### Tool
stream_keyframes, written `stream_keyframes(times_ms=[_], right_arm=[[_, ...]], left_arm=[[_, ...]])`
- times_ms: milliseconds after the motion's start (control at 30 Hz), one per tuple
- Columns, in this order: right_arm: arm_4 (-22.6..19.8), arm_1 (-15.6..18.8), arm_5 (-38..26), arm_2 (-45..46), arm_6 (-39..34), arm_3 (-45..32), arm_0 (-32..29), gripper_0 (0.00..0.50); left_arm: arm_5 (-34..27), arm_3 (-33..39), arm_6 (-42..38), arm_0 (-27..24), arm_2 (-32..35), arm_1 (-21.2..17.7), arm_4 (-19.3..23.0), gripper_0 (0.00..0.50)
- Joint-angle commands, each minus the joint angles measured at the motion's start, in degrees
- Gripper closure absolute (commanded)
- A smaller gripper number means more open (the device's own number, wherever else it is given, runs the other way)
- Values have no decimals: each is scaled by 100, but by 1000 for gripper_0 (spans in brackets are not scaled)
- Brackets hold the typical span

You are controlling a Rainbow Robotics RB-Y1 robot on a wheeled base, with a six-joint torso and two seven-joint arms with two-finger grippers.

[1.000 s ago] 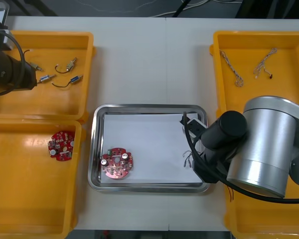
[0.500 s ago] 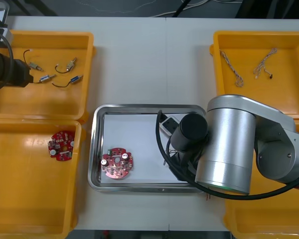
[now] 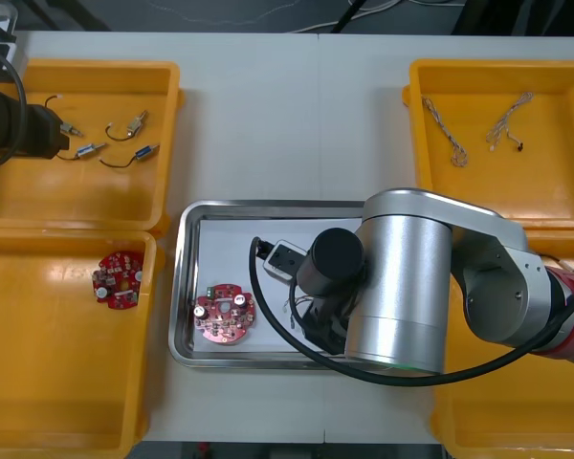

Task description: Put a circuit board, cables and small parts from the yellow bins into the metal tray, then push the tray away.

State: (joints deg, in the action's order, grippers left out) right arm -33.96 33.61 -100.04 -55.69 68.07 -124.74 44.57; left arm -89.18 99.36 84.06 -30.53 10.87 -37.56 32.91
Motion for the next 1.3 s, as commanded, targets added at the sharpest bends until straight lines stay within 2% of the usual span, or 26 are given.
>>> stream_keyframes(times_ms=[33,333,667,800,967,1033,1100,1133,1167,1267,1300], right_arm=[[162,-179,55,-117,690,38,192,500],[285,-328,107,-284,1612,205,183,500],[557,-566,468,-644,1815,741,183,500],[592,-627,468,-653,1876,881,175,500],[610,-689,468,-662,1955,1057,140,500],[601,-689,476,-653,1964,1084,140,500],[601,-689,468,-653,1973,1084,140,456],[610,-689,468,-653,1973,1084,140,389],[610,-689,476,-653,1982,1084,140,301],[619,-689,468,-653,1982,1084,140,160],[619,-689,468,-653,1982,1084,140,141]], left_arm=[[76,40,558,-296,90,-182,75,0],[58,-303,1719,-445,82,-173,172,0],[23,-1050,3274,-867,82,-173,84,0],[-161,-1191,3599,-1025,143,-182,40,0],[-513,-1270,3679,-1350,336,-208,-321,0],[-601,-1358,3687,-1412,433,-191,-312,0],[-645,-1393,3687,-1412,565,-147,-268,0],[-680,-1410,3696,-1412,583,-155,-250,0],[-733,-1410,3705,-1412,591,-155,-233,0],[-856,-1498,3731,-1412,618,-155,-198,0],[-882,-1525,3749,-1412,609,-147,-180,0]])
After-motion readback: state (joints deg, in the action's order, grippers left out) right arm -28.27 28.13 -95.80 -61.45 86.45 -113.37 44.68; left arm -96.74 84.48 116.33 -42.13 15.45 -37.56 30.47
